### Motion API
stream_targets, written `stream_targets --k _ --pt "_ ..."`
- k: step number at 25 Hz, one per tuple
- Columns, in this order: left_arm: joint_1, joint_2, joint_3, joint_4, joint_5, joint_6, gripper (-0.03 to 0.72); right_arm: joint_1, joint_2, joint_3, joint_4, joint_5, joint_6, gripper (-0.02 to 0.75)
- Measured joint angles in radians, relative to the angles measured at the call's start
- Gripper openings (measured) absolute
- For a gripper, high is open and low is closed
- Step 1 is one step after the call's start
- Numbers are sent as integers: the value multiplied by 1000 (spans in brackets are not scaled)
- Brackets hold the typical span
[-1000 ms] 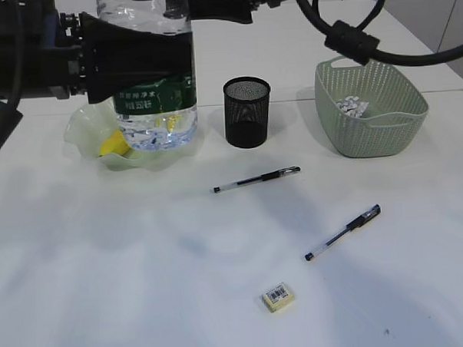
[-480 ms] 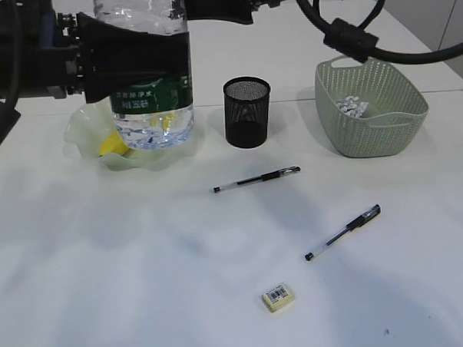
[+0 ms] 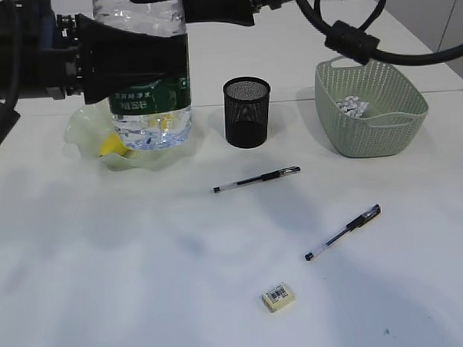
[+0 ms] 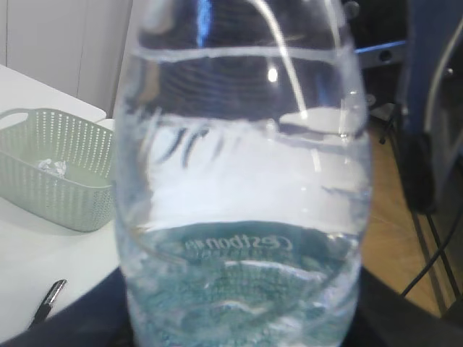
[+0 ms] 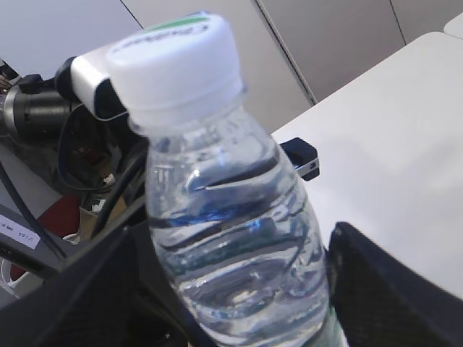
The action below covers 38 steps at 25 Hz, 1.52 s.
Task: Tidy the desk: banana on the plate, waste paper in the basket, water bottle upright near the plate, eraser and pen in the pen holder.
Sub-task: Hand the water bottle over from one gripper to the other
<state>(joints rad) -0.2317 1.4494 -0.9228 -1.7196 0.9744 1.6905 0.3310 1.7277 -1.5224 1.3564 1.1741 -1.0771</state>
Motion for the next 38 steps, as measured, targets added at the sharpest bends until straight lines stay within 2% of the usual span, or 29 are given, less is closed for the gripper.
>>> stream_targets --k 8,15,23,31,38 --pt "16 0 0 1 -1 0 386 0 0 0 -7 -2 1 599" --pt "71 0 0 4 1 -14 386 0 0 0 -8 7 6 599" --pt "78 2 0 44 -10 -16 386 0 0 0 -8 1 8 599" --pt "156 2 0 82 -11 -16 386 0 0 0 -38 -53 8 599" --pt "192 2 0 103 -10 -17 386 0 0 0 -87 -107 8 594"
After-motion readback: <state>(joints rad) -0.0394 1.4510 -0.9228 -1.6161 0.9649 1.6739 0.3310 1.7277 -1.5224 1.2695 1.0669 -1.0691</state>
